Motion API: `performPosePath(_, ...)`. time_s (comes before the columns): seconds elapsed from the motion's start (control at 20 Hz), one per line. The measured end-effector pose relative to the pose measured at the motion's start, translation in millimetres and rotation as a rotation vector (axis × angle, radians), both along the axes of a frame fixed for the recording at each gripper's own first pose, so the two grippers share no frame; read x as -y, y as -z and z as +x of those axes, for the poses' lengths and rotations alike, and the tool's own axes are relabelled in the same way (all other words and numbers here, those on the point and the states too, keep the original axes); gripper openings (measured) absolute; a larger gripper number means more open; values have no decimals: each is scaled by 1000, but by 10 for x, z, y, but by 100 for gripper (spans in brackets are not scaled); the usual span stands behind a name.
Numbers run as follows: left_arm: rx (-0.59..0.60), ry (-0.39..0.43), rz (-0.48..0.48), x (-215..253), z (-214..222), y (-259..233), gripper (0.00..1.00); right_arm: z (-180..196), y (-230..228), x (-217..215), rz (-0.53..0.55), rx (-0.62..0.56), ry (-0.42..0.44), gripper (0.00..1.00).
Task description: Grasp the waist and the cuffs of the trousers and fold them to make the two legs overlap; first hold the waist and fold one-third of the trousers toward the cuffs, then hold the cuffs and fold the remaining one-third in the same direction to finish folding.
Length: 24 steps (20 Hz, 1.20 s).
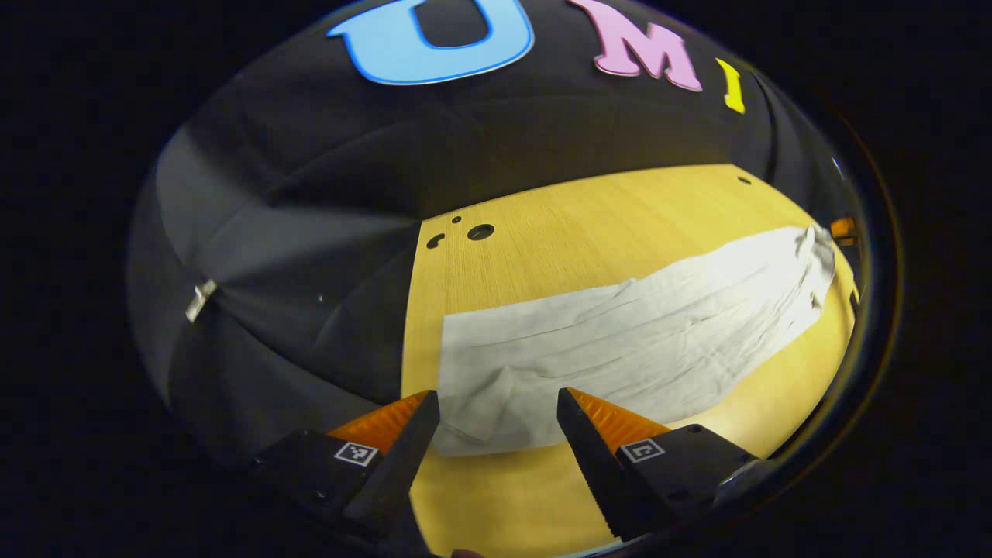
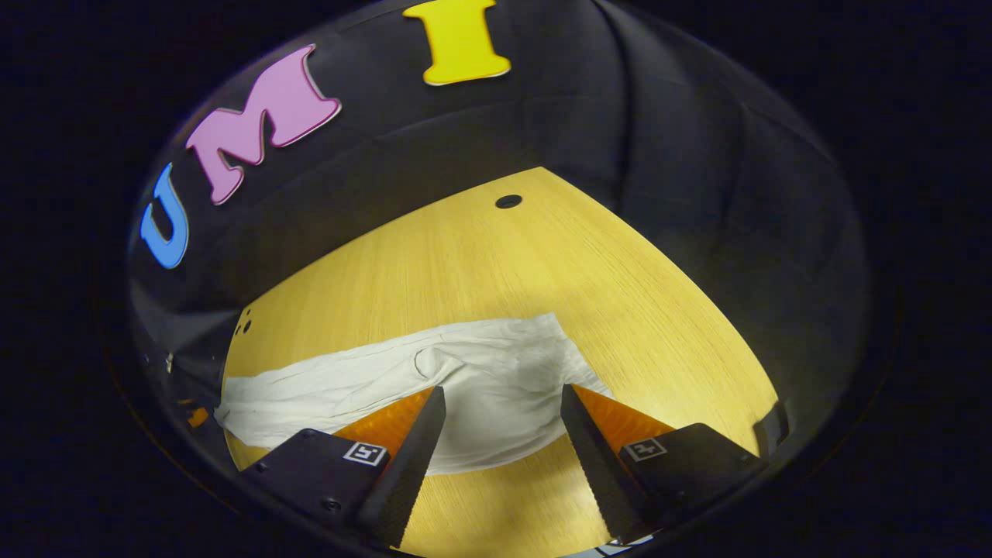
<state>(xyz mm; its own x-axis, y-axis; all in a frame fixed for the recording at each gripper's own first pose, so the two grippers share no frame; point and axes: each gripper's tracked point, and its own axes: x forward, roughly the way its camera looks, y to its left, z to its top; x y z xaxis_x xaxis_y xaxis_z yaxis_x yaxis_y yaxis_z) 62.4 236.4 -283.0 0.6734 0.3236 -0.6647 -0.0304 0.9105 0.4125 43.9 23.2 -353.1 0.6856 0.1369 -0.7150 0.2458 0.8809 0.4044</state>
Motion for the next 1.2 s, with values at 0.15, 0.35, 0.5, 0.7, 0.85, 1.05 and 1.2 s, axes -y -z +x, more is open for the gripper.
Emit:
performPosePath(0.15, 64, -112, -188, 192, -165, 110, 98, -181, 262, 36, 46, -44, 93, 94)
performPosePath(0.35, 151, -262, -358, 211, -319, 167, 98, -201, 494, 53, 164, -66, 222, 95)
performPosePath(0.5, 185, -346, -464, 255, -473, 185, 100, -145, 649, 88, 216, -84, 287, 94)
performPosePath(0.7, 198, -405, -535, 277, -565, 228, 96, 57, 650, 182, 263, -58, 373, 91)
performPosePath(0.85, 205, -425, -595, 324, -667, 263, 96, -8, 714, 264, 241, -94, 419, 90)
performPosePath(1.05, 200, -459, -655, 365, -704, 373, 96, 39, 740, 199, 397, -91, 507, 15)
performPosePath(1.2, 204, -487, -700, 387, -686, 450, 96, 124, 613, 202, 462, 9, 549, 9)
